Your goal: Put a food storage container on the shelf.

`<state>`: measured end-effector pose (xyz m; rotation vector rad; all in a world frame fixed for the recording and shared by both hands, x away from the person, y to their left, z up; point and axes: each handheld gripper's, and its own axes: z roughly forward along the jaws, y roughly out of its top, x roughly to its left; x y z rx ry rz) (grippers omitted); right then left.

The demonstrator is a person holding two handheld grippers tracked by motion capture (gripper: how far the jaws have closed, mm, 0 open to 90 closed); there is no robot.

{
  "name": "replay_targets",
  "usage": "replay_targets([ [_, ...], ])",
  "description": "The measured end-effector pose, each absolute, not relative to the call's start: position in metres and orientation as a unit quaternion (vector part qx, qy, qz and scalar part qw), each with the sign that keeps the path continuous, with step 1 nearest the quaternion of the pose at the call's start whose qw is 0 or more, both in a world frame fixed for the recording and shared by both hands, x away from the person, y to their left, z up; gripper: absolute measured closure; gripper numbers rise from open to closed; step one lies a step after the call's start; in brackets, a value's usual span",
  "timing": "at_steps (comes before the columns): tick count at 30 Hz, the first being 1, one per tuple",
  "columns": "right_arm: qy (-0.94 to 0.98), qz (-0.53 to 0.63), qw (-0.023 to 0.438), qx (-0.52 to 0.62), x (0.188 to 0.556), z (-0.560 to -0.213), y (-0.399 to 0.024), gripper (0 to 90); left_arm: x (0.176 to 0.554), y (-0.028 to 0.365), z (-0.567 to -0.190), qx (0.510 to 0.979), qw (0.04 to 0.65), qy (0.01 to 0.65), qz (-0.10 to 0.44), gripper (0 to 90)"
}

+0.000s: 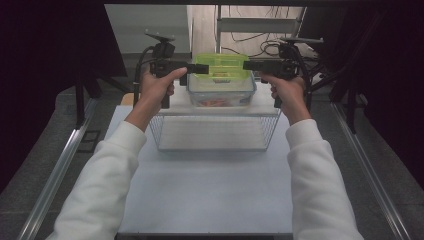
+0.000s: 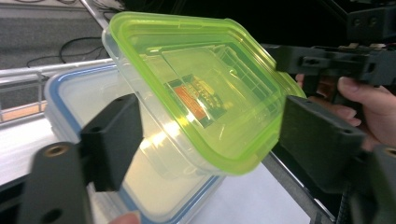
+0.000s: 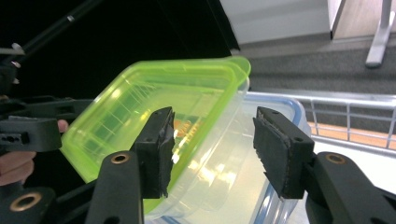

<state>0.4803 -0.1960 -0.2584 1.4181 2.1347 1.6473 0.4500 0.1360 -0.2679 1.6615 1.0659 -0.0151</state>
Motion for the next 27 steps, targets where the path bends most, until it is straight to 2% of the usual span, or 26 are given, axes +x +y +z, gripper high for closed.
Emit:
replay_targets([
  [5, 0.690, 0.553, 0.057, 0.463, 0.466, -0.247, -0.210, 54.1, 0.440, 0.146, -0.262, 0.703, 0.559, 0.440, 0.001, 16.8],
  [7, 0.698, 0.549, 0.061, 0.456, 0.455, -0.246, -0.217, 62.9, 0.434, 0.149, -0.261, 0.705, 0.557, 0.438, 0.012, 16.7],
  [8, 0.698, 0.549, 0.061, 0.456, 0.455, -0.246, -0.217, 62.9, 0.430, 0.150, -0.262, 0.703, 0.559, 0.439, 0.009, 16.7],
  [10, 0.704, 0.541, 0.060, 0.455, 0.448, -0.248, -0.221, 72.1, 0.425, 0.153, -0.264, 0.704, 0.557, 0.440, 0.005, 16.7],
  [13, 0.723, 0.520, 0.045, 0.453, 0.440, -0.257, -0.221, 84.7, 0.420, 0.157, -0.267, 0.706, 0.557, 0.437, 0.005, 16.9],
  [15, 0.742, 0.510, 0.033, 0.434, 0.431, -0.264, -0.213, 88.8, 0.417, 0.159, -0.269, 0.707, 0.556, 0.437, 0.005, 16.9],
  [19, 0.759, 0.503, 0.017, 0.413, 0.426, -0.275, -0.197, 89.0, 0.413, 0.168, -0.272, 0.703, 0.555, 0.445, 0.006, 17.0],
  [27, 0.753, 0.515, 0.021, 0.410, 0.432, -0.281, -0.179, 89.0, 0.409, 0.173, -0.278, 0.706, 0.549, 0.448, 0.003, 17.0],
])
